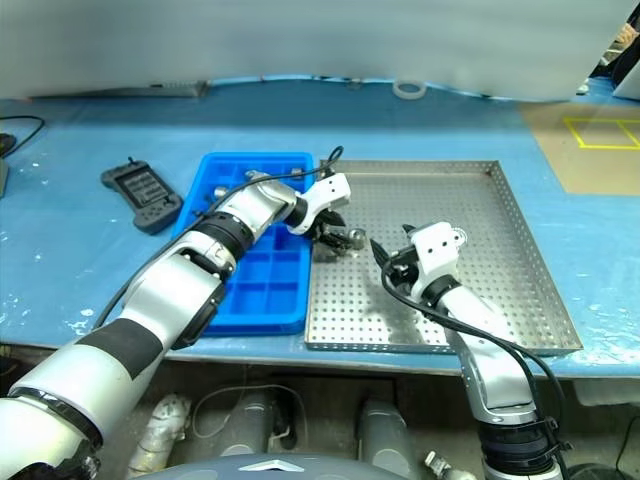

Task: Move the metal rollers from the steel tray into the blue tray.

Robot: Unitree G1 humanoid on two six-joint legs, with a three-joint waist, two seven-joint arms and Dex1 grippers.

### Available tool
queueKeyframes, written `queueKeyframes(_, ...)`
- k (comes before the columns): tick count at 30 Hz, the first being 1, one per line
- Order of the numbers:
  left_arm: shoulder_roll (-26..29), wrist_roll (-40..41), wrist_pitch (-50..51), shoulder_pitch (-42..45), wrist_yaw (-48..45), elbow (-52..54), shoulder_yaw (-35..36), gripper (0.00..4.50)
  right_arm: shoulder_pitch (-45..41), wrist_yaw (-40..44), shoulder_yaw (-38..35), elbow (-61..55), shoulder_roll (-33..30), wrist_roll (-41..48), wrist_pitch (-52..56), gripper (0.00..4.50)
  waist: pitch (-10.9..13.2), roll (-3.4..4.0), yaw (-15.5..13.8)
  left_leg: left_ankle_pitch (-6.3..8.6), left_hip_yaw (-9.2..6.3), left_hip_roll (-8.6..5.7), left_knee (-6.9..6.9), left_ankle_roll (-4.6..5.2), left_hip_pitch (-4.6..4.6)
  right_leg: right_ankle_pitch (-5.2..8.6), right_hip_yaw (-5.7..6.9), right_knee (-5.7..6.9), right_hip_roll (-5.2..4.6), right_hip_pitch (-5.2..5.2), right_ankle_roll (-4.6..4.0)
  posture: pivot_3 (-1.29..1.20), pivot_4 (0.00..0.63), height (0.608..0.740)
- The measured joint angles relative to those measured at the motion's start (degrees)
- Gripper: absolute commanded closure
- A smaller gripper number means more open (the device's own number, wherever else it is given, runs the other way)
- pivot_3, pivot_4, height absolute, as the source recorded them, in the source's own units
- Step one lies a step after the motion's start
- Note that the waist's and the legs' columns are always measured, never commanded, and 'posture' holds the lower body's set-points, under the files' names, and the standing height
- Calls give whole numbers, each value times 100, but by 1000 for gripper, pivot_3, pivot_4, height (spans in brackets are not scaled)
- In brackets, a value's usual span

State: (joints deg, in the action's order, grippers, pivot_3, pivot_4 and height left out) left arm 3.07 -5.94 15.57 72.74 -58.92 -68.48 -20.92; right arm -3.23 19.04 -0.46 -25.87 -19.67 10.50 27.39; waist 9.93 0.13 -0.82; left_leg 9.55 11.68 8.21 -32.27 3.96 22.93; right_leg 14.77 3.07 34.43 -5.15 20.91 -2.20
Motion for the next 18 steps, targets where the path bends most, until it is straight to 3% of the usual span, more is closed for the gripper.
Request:
queueKeyframes(6, -287, -193, 386, 123, 360, -180, 195, 1357, 1, -37, 90, 33, 31, -130, -104, 1022, -1, 0, 2, 2, 0, -1, 4, 2, -20, 0, 0, -17, -1, -23, 0, -336, 150, 740)
queueKeyframes(9, -591, -251, 541, 48, 482, -315, 235, 1357, -3, -44, 145, 81, 96, -160, -136, 1022, 0, 0, 26, 7, 0, -1, 6, 11, 12, -1, 0, -31, 0, 0, 1, -338, 150, 740)
queueKeyframes(18, -601, -506, 445, 60, 446, -310, 236, 1357, -8, -69, 161, 148, 138, -239, -193, 1022, 0, 0, 144, 11, 0, -1, 6, 47, 26, -5, 7, -62, -1, -5, -2, -347, 150, 740)
